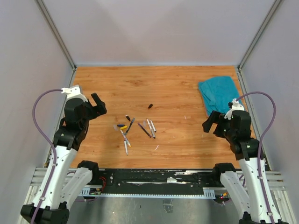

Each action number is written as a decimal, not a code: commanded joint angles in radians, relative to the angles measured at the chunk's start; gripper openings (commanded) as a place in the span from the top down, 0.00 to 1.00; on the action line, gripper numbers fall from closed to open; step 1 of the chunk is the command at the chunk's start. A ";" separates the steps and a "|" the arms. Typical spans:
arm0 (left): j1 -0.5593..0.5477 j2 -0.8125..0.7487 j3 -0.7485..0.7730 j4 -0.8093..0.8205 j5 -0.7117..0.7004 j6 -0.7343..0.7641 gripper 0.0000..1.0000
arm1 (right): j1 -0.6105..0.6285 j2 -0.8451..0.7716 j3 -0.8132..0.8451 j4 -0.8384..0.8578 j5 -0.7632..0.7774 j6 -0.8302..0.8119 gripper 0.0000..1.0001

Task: Insert the pens into the pen caps
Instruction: Pick up the pen from the center of the board.

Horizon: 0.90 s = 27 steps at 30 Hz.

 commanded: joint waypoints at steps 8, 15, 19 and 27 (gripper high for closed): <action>-0.127 0.093 -0.064 0.064 0.131 -0.165 0.00 | -0.011 0.096 -0.033 0.035 -0.116 -0.021 0.02; -0.267 0.163 -0.158 0.135 0.097 -0.262 0.01 | -0.011 0.112 -0.052 0.043 -0.131 -0.036 0.01; -0.350 0.218 -0.189 0.133 0.048 -0.321 0.04 | -0.011 0.130 -0.065 0.055 -0.135 -0.031 0.02; -0.448 0.262 -0.294 0.158 -0.039 -0.442 0.16 | -0.011 0.147 -0.077 0.065 -0.143 -0.032 0.01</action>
